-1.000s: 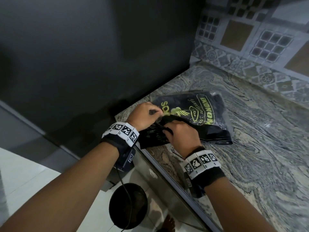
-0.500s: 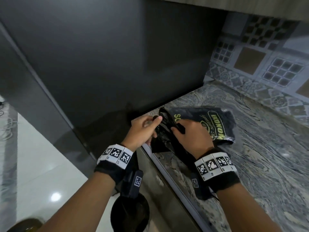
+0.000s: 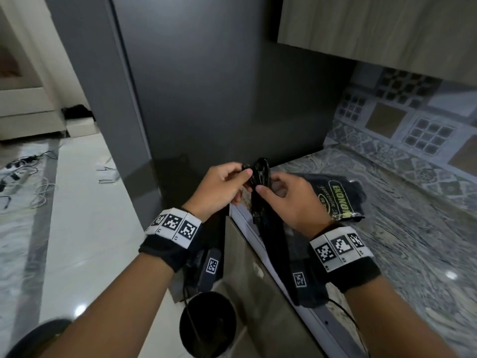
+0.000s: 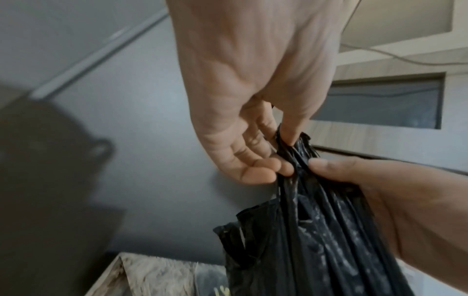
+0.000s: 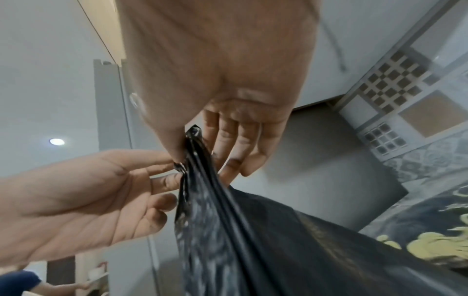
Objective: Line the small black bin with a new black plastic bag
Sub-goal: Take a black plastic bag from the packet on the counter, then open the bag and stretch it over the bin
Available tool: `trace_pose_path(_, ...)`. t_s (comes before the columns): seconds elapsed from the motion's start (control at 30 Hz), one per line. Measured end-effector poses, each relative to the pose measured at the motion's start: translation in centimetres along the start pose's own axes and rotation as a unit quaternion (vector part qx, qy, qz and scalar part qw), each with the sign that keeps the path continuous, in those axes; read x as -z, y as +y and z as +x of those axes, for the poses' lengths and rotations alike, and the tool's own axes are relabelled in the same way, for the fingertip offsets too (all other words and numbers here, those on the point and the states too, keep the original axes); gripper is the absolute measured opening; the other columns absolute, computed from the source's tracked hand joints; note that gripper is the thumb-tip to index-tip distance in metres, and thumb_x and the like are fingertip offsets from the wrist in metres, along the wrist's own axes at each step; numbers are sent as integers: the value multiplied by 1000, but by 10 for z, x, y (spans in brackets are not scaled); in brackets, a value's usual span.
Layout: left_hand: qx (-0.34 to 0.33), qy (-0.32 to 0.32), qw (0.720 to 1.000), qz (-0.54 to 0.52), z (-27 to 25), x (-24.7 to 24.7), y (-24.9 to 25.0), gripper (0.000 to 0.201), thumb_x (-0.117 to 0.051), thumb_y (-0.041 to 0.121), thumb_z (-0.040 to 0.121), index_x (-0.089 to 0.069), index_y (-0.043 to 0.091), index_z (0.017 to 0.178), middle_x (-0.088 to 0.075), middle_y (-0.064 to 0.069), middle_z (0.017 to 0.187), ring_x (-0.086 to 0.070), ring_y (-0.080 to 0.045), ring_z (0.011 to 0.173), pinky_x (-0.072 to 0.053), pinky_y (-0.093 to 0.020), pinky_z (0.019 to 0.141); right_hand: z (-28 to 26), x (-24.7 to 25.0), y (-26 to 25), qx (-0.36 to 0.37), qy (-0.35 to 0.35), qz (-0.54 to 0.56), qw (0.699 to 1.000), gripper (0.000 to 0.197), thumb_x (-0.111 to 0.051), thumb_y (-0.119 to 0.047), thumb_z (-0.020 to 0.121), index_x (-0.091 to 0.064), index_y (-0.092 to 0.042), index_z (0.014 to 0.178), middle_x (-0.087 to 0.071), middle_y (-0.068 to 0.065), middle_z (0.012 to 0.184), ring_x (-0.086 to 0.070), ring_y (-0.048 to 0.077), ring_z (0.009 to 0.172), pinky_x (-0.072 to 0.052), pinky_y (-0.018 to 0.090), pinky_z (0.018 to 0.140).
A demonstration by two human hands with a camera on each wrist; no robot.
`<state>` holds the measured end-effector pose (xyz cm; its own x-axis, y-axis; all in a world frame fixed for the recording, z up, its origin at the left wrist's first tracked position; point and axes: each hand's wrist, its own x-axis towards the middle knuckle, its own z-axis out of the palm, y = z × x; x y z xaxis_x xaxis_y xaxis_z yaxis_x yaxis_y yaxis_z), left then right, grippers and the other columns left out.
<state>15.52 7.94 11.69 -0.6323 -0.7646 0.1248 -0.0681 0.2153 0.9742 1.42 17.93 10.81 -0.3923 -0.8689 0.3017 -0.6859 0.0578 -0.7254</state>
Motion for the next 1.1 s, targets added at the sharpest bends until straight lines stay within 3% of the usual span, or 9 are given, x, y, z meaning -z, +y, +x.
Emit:
trace_pose_path(0.1, -31, -8, 999, 25, -19, 18, 12, 20, -55, 24, 94, -68, 15, 82, -68, -6, 71, -55, -12, 49, -49, -22, 49, 4, -7, -20, 9, -15, 85, 996, 34, -63, -50, 79, -62, -28, 105, -73, -4, 84, -69, 11, 81, -57, 43, 79)
trace_pose_path(0.23, -52, 12, 998, 42, -41, 48, 20, 17, -55, 23, 93, -69, 19, 84, -68, -6, 72, -52, -12, 48, -49, -24, 50, 7, -21, -52, 64, -15, 113, 991, 27, -64, -38, 85, -61, -25, 109, -73, -5, 85, -69, 6, 80, -56, 28, 75)
trace_pose_path(0.33, -46, 45, 996, 63, -57, 73, 21, 18, -56, 26, 93, -70, 17, 88, -69, -2, 70, -52, -12, 48, -49, -24, 51, 10, -37, -67, 96, -2, 105, 990, 20, -63, -34, 87, -69, -19, 99, -72, -5, 80, -67, 7, 76, -54, 27, 74)
trace_pose_path(0.43, -36, 100, 989, 105, -73, 98, 14, 20, -55, 27, 93, -68, 13, 87, -62, 10, 51, -51, -7, 44, -48, -19, 50, 14, -52, -70, 100, 13, 96, 990, 19, -63, -35, 86, -68, -17, 87, -60, -11, 64, -55, 5, 60, -48, 25, 64)
trace_pose_path(0.5, -32, 145, 980, 131, -83, 114, 5, 17, -56, 25, 93, -68, 15, 87, -56, 10, 43, -49, -6, 41, -45, -15, 47, 15, -60, -67, 98, 19, 83, 992, 20, -64, -33, 86, -65, -14, 80, -52, -7, 59, -46, 7, 55, -43, 26, 59)
trace_pose_path(0.6, -21, 204, 969, 136, -96, 137, -13, 12, -58, 23, 91, -69, 20, 85, -55, 5, 54, -45, -3, 39, -44, -16, 45, 15, -70, -63, 85, 7, 60, 995, 22, -64, -31, 85, -64, -11, 77, -54, -3, 59, -50, 11, 54, -45, 28, 60)
trace_pose_path(0.77, 5, 261, 953, 155, -109, 154, -45, 16, -61, 21, 89, -73, 12, 94, -59, 5, 66, -50, 0, 53, -44, -21, 54, 10, -90, -58, 66, -28, 21, 997, 8, -67, -22, 80, -63, -15, 83, -60, -6, 67, -61, 17, 66, -47, 20, 62)
trace_pose_path(0.9, 41, 270, 949, 156, -118, 155, -68, 14, -60, 23, 88, -72, 16, 92, -64, -4, 71, -53, -4, 51, -43, -21, 52, 4, -110, -45, 60, -67, 2, 996, 20, -64, -22, 80, -63, -27, 100, -55, -9, 64, -55, 13, 60, -50, 32, 66)
trace_pose_path(1.1, 73, 268, 949, 147, -132, 150, -86, 10, -60, 23, 87, -69, 20, 87, -70, -11, 73, -53, -1, 46, -44, -23, 54, -4, -128, -28, 27, -107, -50, 993, 15, -59, -48, 76, -62, -40, 88, -71, -9, 81, -67, 17, 78, -57, 44, 74)
